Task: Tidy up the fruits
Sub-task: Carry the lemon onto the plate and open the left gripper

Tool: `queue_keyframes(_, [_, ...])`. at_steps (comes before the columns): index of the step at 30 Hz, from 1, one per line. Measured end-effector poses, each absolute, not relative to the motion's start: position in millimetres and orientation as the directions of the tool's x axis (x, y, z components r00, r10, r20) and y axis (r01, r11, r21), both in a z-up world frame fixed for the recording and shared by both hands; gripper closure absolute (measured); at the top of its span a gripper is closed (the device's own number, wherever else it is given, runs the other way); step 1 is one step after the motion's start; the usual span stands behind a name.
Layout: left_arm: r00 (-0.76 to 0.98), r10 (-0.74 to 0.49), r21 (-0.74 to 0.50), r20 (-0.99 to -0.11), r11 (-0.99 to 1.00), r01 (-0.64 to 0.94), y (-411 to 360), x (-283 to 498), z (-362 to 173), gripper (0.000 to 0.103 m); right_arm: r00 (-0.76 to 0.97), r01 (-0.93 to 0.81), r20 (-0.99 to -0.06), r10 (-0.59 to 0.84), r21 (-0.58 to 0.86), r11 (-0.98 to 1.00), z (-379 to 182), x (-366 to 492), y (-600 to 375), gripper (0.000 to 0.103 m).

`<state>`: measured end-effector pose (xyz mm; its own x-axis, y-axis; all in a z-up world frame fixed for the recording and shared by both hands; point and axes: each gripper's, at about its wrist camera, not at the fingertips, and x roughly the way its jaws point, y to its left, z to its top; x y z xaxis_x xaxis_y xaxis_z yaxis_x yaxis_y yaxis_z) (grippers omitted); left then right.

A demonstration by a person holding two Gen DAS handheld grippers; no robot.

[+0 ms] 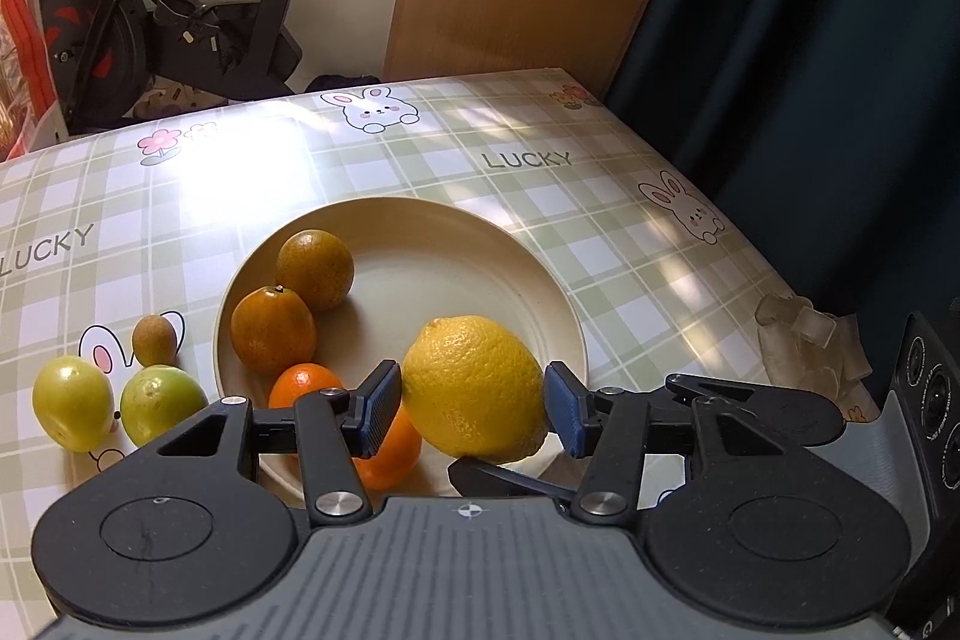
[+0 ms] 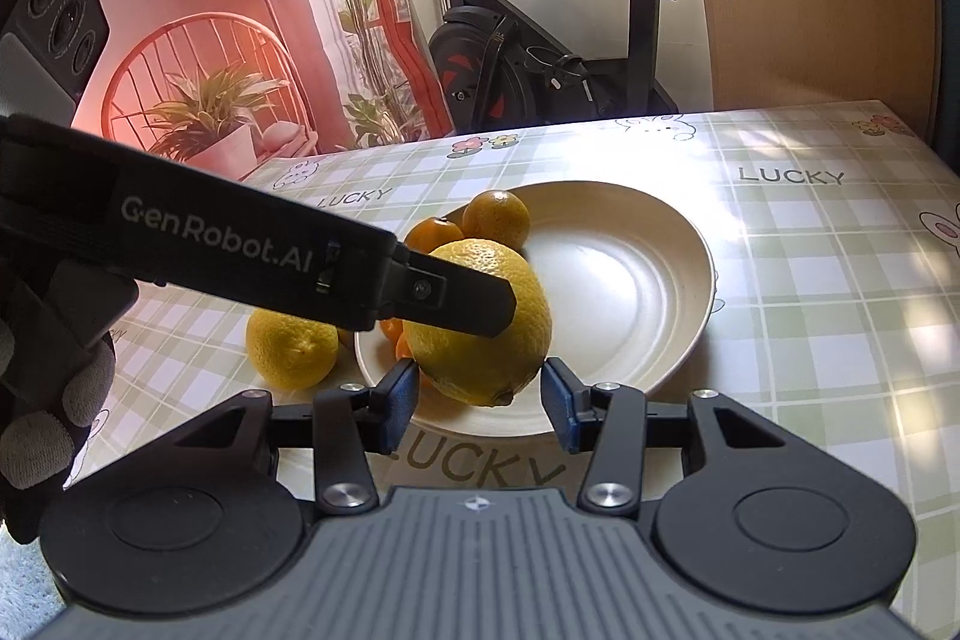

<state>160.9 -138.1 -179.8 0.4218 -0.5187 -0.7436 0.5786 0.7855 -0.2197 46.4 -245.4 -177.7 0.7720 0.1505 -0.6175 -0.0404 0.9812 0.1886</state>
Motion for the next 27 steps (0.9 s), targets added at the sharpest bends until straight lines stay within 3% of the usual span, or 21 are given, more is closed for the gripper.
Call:
queue_keyframes(10, [0.424, -0.477, -0.217, -0.77, 0.82, 0.53, -135, 195, -195, 0.048, 0.751, -0.026, -0.646, 0.14, 0.183, 0.983, -187, 92, -252, 0.055])
queue_keyframes(27, [0.477, -0.514, -0.264, -0.713, 0.827, 0.496, -116, 198, -186, 0.05, 0.749, -0.012, -0.654, 0.109, 0.151, 0.988, -190, 125, -243, 0.053])
